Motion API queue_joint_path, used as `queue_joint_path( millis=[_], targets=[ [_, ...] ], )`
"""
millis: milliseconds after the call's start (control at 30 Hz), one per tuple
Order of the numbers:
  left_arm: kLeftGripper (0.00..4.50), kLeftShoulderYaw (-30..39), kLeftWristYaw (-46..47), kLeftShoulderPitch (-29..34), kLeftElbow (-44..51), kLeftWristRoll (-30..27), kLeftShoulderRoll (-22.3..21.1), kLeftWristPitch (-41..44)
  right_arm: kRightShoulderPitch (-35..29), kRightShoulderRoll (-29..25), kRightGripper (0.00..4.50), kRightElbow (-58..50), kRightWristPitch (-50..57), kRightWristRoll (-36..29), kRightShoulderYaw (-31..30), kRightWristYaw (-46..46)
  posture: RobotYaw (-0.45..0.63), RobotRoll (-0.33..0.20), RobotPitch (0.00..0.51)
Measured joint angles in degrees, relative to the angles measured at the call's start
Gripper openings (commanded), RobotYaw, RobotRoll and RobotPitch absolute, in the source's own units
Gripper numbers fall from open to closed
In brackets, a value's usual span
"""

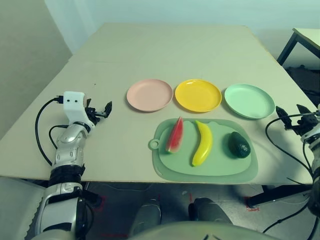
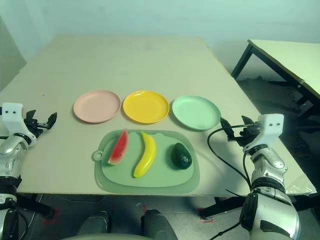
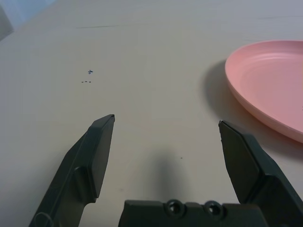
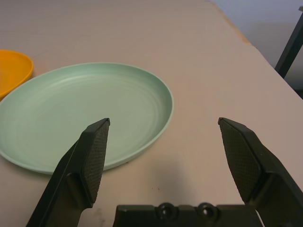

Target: Place the fruits into color-matched plates.

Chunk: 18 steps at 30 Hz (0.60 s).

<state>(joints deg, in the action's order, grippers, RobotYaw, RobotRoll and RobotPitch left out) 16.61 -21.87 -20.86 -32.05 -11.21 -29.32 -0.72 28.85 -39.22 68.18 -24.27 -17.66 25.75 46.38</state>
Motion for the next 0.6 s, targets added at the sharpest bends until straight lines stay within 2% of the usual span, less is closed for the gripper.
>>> queue_joint_path(
  millis=[400,500,600],
  targets=[
    [4.47,0.5,-2.1,-1.9,-3.4,-0.9,-0.5,-1.6,-0.1,-0.4,4.50,-1.5,0.0,0.0,0.0,0.0,-0.04,0.000,0.041],
    [4.47,2.5,-13.0,1.6,2.2,-7.9,-1.4,-2.7,-0.7,-0.3,4.50,-1.5,0.0,0.0,0.0,0.1,-0.03,0.000,0.043],
    [4.47,3.3,-26.3,6.8,13.7,-16.6,-3.6,-2.0,-0.9,0.3,4.50,-1.1,0.0,0.0,-0.2,0.5,-0.03,0.000,0.053]
  ],
)
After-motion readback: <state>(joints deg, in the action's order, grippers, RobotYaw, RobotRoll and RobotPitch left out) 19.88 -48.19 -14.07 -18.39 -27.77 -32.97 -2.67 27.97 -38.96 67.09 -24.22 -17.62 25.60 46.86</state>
